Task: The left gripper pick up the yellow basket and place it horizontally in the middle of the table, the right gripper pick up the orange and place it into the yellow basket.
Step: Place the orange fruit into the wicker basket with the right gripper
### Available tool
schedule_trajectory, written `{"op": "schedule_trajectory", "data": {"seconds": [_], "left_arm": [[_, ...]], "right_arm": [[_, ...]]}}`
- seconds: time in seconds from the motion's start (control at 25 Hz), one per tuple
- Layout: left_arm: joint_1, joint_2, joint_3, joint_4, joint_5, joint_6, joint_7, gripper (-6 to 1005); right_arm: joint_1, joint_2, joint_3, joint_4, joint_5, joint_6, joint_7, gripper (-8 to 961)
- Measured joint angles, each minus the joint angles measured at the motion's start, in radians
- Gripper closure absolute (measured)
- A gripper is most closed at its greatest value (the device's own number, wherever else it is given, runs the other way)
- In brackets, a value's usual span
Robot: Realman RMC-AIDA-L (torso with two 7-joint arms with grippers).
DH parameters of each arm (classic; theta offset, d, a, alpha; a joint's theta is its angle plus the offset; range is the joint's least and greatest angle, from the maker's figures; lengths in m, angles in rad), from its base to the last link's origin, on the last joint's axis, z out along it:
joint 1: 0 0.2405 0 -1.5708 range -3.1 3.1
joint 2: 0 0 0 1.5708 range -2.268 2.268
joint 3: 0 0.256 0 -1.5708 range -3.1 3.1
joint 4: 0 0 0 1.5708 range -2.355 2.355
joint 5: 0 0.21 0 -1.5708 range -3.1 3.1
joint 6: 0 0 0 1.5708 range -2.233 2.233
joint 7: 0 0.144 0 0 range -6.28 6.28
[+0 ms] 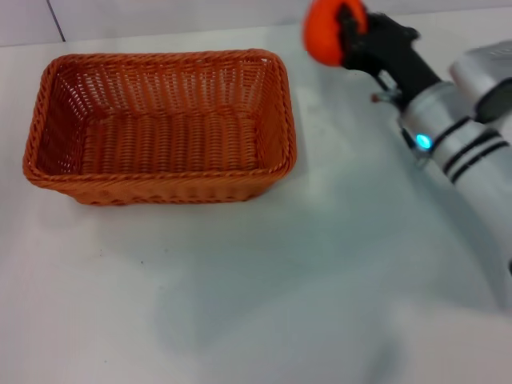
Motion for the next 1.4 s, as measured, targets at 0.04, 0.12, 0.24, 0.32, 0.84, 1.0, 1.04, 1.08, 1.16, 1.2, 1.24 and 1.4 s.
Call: {"op": "schedule_trajectory", "data": {"seconds": [0.04,0.12,0.24,0.32,0.84,1.0,1.04,1.08,1.16,1.2,1.24,1.4], "left_arm": [[0.000,0.000,0.000,0.000,0.000,-0.001,0.002,139],[0.000,0.000,0.000,-0.002,0.000,-0.006,0.002,139],[-0.002,0.000,0.000,-0.005,0.000,-0.011,0.002,138],[-0.005,0.000,0.000,-0.007,0.000,-0.011,0.002,138],[-0.015,0.002,0.000,-0.009,0.004,-0.016,0.004,138],[-0.015,0.002,0.000,-0.009,0.003,-0.016,0.004,138],[-0.016,0.002,0.000,-0.008,0.003,-0.016,0.004,138],[-0.016,0.002,0.000,-0.009,0.002,-0.016,0.004,138],[-0.016,0.002,0.000,-0.008,0.001,-0.016,0.004,138],[-0.016,0.002,0.000,-0.008,0.001,-0.016,0.004,138],[-0.016,0.002,0.000,-0.008,0.001,-0.016,0.004,138],[-0.016,0.002,0.000,-0.008,0.001,-0.016,0.004,138]], "right_arm": [[0.013,0.001,-0.005,0.014,-0.021,0.007,0.000,760],[0.039,0.002,-0.014,0.044,-0.062,0.028,0.000,779],[0.083,0.006,-0.029,0.075,-0.121,0.067,0.001,806],[0.105,0.007,-0.049,0.102,-0.149,0.090,0.001,819],[0.121,0.012,-0.114,0.172,-0.192,0.141,0.001,869],[0.107,0.012,-0.115,0.168,-0.192,0.082,0.001,858],[0.102,0.012,-0.116,0.168,-0.191,0.068,0.001,834],[0.097,0.012,-0.116,0.167,-0.190,0.055,0.001,811],[0.089,0.012,-0.116,0.167,-0.190,0.036,0.001,726],[0.085,0.012,-0.116,0.167,-0.190,0.029,0.001,683],[0.081,0.012,-0.116,0.167,-0.191,0.023,0.001,641],[0.073,0.012,-0.116,0.167,-0.191,0.011,0.001,471]]}}
